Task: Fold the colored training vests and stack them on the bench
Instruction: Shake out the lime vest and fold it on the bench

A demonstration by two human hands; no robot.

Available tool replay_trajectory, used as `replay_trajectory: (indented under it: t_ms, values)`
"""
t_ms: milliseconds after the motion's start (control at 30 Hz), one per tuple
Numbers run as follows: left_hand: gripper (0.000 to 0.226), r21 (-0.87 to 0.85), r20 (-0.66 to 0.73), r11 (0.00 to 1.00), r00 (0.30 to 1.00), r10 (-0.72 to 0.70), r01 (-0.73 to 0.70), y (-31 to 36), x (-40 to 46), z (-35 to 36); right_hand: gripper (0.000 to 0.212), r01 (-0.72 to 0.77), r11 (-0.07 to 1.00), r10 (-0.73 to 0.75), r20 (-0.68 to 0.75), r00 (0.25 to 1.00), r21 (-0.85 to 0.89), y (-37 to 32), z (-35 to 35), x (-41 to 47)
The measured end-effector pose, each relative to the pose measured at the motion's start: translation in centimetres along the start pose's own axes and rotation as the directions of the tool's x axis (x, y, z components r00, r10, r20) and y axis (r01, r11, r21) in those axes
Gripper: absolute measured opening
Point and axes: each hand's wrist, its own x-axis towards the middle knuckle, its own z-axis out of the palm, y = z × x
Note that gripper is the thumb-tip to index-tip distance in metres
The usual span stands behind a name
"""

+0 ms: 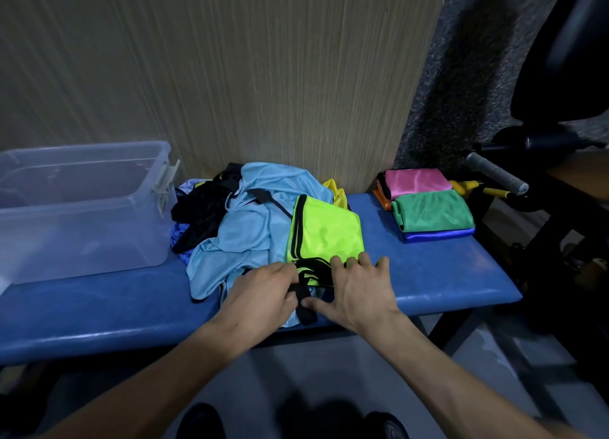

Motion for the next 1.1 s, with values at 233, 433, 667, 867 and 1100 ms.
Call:
replay_trajectory:
  t_ms: [233, 433, 667, 867, 1100]
  values:
    - [0.006, -0.075, 0.01, 0.988, 0.99, 0.139, -0.137, -0.8, -0.8, 1.6, 0.072, 0.035, 0.999, -0.035, 0.033, 0.999, 0.009, 0.3, 0.0, 0.1]
    - [0.024, -0.102, 0.006, 0.985, 0.99, 0.143, -0.142, -0.1, -1.2, 3.8, 0.055, 0.074, 0.995, -0.079, 0.087, 0.993, 0.06, 1.1, -0.5, 0.2]
    - [0.032, 0.059, 0.007, 0.982, 0.983, 0.181, -0.181, 0.9, -1.3, 4.4, 0.038, 0.122, 0.979, -0.144, 0.132, 0.981, 0.16, 2.7, -0.9, 0.2]
    - [0.023, -0.006, -0.166, 0.966, 0.952, 0.256, -0.26, 0.3, -1.0, 4.2, 0.068, 0.176, 0.973, -0.188, 0.078, 0.979, 0.147, 2.7, -0.3, 0.2]
    - [0.026, -0.215, -0.147, 0.955, 0.973, 0.177, -0.206, -1.2, 2.6, 0.6, 0.066, 0.24, 0.967, -0.245, 0.042, 0.969, 0.086, 2.4, 0.5, 0.1]
